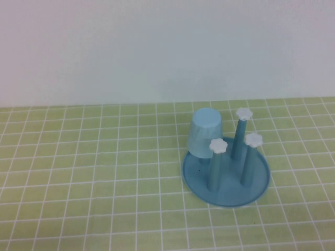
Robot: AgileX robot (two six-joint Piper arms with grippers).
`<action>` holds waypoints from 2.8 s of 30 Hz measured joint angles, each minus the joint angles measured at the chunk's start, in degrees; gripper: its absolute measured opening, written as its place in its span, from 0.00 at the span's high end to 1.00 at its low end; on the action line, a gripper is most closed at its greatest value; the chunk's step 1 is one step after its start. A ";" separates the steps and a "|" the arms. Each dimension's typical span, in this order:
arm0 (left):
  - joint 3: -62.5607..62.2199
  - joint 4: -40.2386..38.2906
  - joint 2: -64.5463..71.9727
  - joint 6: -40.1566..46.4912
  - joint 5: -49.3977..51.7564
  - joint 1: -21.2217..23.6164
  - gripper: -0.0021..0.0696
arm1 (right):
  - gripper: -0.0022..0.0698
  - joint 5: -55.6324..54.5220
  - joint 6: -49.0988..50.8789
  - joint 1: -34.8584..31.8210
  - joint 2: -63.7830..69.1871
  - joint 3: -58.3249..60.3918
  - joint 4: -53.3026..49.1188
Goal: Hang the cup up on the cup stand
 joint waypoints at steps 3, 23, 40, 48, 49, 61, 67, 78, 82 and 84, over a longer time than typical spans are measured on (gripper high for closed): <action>0.34 1.88 -0.31 -0.23 5.79 0.48 0.97 | 0.97 0.00 0.00 0.00 0.00 0.00 0.00; 0.49 2.14 -0.32 -0.20 11.52 0.48 0.97 | 0.97 0.23 -0.08 0.10 0.00 0.09 0.02; 0.49 2.14 -0.32 -0.86 11.52 0.35 0.97 | 0.97 0.36 -1.16 -5.85 -3.81 0.09 0.02; 0.49 2.14 -0.32 -0.86 11.52 0.35 0.97 | 0.97 -6.70 -1.54 -10.88 -6.35 0.09 0.25; 0.49 2.14 -0.32 -0.86 11.52 0.35 0.97 | 0.97 -7.45 -1.69 -10.88 -6.35 0.09 0.25; 0.49 2.06 -0.32 -0.86 11.52 0.25 0.97 | 0.97 -3.93 17.92 -11.92 -6.35 -0.58 -21.84; 0.49 1.89 -0.32 -0.86 11.52 0.25 0.97 | 0.97 1.32 58.81 -14.02 -11.06 -1.13 -64.17; 0.49 1.89 -0.32 -0.86 11.52 0.25 0.97 | 0.97 3.26 85.33 -14.16 -13.72 -0.09 -91.03; 0.49 1.89 -0.32 -0.86 11.52 0.25 0.97 | 0.97 3.15 85.70 -14.16 -13.72 -0.09 -92.24; 0.49 1.89 -0.32 -0.86 11.52 0.25 0.97 | 0.97 3.15 85.70 -14.16 -13.72 -0.09 -92.33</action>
